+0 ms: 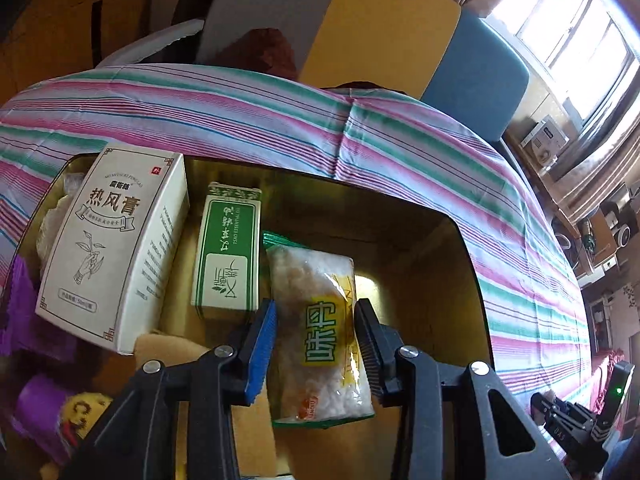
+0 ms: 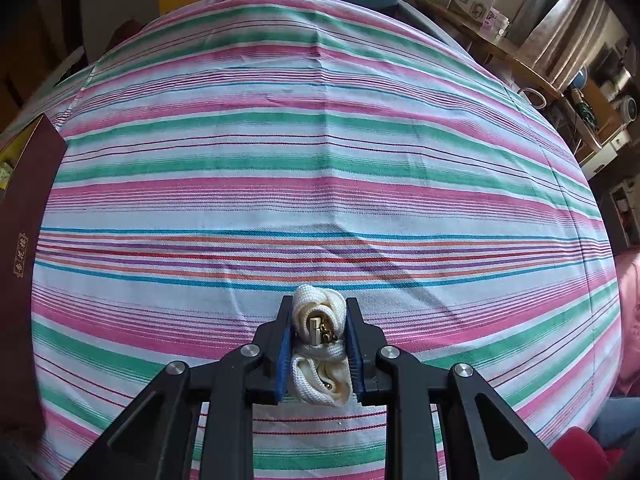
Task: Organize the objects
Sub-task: 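Carry the snack bag into the gold tray and open the left tool, then carry the white cord over the gold tray and open the right tool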
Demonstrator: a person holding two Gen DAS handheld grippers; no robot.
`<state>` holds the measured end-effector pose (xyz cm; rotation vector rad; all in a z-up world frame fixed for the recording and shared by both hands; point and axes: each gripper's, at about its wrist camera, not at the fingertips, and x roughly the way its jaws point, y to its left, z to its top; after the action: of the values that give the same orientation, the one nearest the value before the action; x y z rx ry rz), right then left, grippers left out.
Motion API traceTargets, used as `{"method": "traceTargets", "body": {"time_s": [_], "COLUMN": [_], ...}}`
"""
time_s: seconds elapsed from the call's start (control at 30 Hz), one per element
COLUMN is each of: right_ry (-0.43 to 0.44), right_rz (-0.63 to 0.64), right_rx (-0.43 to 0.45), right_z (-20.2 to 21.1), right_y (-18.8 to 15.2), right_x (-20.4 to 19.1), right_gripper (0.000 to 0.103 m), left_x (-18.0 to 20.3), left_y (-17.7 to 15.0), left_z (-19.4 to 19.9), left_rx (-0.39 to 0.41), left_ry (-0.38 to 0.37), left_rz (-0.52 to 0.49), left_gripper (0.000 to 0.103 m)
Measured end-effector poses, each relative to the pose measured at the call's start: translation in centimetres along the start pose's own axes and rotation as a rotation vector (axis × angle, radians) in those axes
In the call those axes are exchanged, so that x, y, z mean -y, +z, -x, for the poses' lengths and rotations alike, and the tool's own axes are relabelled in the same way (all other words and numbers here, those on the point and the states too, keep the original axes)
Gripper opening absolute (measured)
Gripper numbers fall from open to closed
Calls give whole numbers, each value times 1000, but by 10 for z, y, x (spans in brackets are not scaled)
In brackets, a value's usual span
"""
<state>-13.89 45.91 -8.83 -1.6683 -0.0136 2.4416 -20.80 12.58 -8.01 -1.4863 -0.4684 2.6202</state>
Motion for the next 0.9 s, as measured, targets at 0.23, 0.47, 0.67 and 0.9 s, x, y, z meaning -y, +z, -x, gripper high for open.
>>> {"method": "traceTargets", "body": {"time_s": [0.23,0.47,0.67,0.9], "right_ry": [-2,-23,-40,-50], "right_rz": [-1,19,33,39], "right_rx": [0,7,12,18], "right_z": [0,1,3,5], "right_y": [0,-2,-4,-5], "right_x": [0,-5,-8,-9], "right_gripper": [24,24,23,23], "left_x": [-1,-6,-21,-42], "left_y": [-7,-36,-65,-83], "left_z": [30,73,107,135], "left_rx": [37,98,133,180], "left_ry": [-31,10,33,96], "left_rz": [-23,-113,-141,-168], "left_gripper": [41,41,41,41]}}
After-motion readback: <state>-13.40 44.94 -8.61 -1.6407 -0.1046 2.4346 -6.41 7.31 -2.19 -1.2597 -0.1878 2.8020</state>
